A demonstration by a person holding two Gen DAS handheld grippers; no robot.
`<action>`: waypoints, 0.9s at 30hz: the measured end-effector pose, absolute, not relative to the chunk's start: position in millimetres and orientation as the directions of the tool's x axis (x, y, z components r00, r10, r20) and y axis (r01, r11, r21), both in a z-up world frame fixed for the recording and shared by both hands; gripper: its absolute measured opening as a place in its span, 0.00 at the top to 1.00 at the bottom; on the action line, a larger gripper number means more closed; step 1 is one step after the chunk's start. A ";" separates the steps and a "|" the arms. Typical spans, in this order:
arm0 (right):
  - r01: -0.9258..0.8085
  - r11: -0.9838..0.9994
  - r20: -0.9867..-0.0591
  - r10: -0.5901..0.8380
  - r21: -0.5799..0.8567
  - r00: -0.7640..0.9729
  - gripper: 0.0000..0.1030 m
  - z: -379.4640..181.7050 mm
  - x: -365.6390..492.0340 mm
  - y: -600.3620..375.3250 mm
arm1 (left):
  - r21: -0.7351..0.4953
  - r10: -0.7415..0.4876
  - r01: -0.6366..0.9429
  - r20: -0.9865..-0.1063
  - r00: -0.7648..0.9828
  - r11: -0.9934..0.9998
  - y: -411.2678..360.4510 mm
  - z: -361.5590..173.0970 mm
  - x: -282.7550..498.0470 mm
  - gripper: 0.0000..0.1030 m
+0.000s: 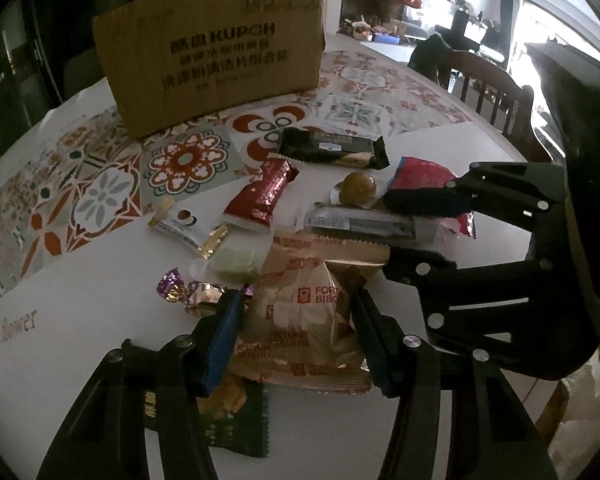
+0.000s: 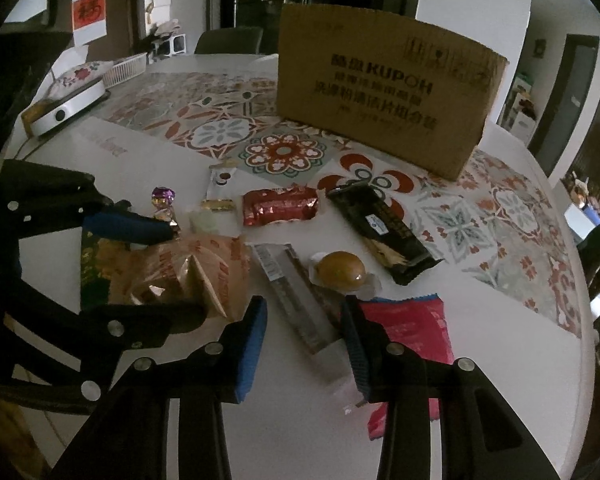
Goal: Organize snacks
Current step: 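Close left tool on the biscuit packet while right tool grasps the white tube packet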
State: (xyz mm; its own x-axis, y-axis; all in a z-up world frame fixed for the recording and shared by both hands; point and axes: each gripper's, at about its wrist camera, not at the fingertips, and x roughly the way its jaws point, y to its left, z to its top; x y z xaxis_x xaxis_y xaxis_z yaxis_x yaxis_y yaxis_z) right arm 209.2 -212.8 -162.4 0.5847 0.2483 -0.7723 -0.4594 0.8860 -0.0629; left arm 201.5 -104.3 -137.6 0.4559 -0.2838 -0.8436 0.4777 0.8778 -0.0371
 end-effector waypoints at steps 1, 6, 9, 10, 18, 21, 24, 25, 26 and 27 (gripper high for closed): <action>-0.454 0.889 -0.773 0.248 -0.059 0.584 0.62 -163.0 209.9 -213.3 | -0.045 -0.288 0.475 -0.844 0.453 0.879 -104.4 -137.6 202.1 0.47; -0.436 0.899 -0.777 0.254 -0.029 0.576 0.72 -163.9 210.1 -213.2 | -0.074 -0.309 0.469 -0.840 0.447 0.880 -103.6 -137.6 204.9 0.56; -0.420 0.907 -0.772 0.249 -0.026 0.585 0.74 -164.0 208.0 -212.7 | -0.070 -0.307 0.465 -0.835 0.457 0.883 -103.2 -135.7 203.1 0.58; -0.412 0.911 -0.770 0.249 -0.019 0.587 0.75 -163.8 207.1 -213.1 | -0.071 -0.307 0.460 -0.832 0.463 0.885 -102.3 -134.4 201.9 0.58; -0.342 0.937 -0.758 0.270 0.066 0.594 0.80 -156.9 196.5 -221.4 | -0.067 -0.315 0.438 -0.792 0.523 0.897 -96.1 -116.6 191.5 0.58; -0.318 0.945 -0.746 0.265 0.076 0.611 0.80 -149.7 190.3 -222.3 | -0.075 -0.318 0.423 -0.779 0.541 0.903 -94.0 -110.0 189.6 0.58; -0.294 0.952 -0.732 0.262 0.087 0.629 0.80 -141.4 186.3 -224.5 | -0.077 -0.325 0.414 -0.755 0.570 0.907 -91.2 -98.9 185.4 0.58; -0.286 0.954 -0.726 0.259 0.089 0.637 0.80 -138.3 185.2 -225.3 | -0.073 -0.324 0.413 -0.748 0.580 0.908 -90.7 -95.8 184.6 0.58; -0.279 0.956 -0.717 0.260 0.094 0.647 0.80 -133.5 183.6 -226.0 | -0.068 -0.322 0.411 -0.740 0.590 0.909 -90.5 -92.9 184.1 0.58; -0.272 0.957 -0.710 0.258 0.096 0.655 0.80 -130.6 182.7 -226.5 | -0.063 -0.322 0.409 -0.728 0.605 0.911 -89.3 -88.0 182.6 0.58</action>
State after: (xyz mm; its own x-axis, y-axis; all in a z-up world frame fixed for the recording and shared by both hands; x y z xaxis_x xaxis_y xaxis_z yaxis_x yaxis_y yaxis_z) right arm 182.7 -226.5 -130.6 0.6549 0.2577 -0.7104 -0.2722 0.9574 0.0963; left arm 182.6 -89.3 -88.0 0.6049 -0.3217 -0.7284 0.4085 0.9106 -0.0629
